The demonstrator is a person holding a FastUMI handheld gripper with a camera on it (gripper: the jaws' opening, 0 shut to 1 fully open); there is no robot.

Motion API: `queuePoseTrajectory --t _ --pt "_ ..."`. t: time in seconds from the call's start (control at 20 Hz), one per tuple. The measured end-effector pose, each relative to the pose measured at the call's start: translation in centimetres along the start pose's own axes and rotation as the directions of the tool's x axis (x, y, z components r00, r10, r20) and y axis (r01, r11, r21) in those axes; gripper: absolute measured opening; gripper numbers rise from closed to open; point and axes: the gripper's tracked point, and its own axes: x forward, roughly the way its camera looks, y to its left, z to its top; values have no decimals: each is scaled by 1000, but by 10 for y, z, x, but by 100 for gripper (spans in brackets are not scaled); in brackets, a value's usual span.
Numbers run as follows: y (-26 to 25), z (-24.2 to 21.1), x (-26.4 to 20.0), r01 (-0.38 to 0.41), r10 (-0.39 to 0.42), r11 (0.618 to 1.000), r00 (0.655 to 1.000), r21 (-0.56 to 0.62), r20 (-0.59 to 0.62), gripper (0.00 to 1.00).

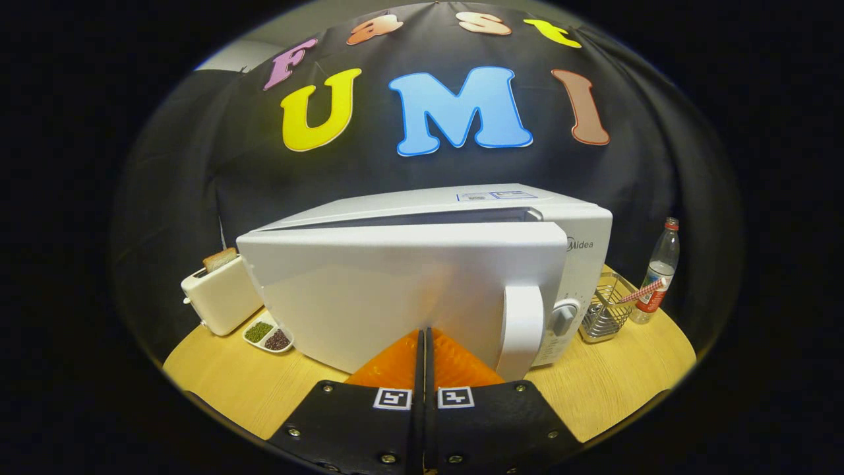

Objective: Open the microwave, put the food inside, and close the microwave door.

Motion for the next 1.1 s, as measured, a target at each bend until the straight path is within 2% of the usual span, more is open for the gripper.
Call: queuePoseTrajectory --t 0.4,0.55,0.85,1.1 --pt "-11 11 20 34 -34 999 999 31 1 0" --pt "-9 11 20 43 -43 999 999 -10 13 1" --pt "-9 14 26 46 -46 999 999 -15 29 1" --pt "-5 17 20 49 -49 998 999 38 1 1"
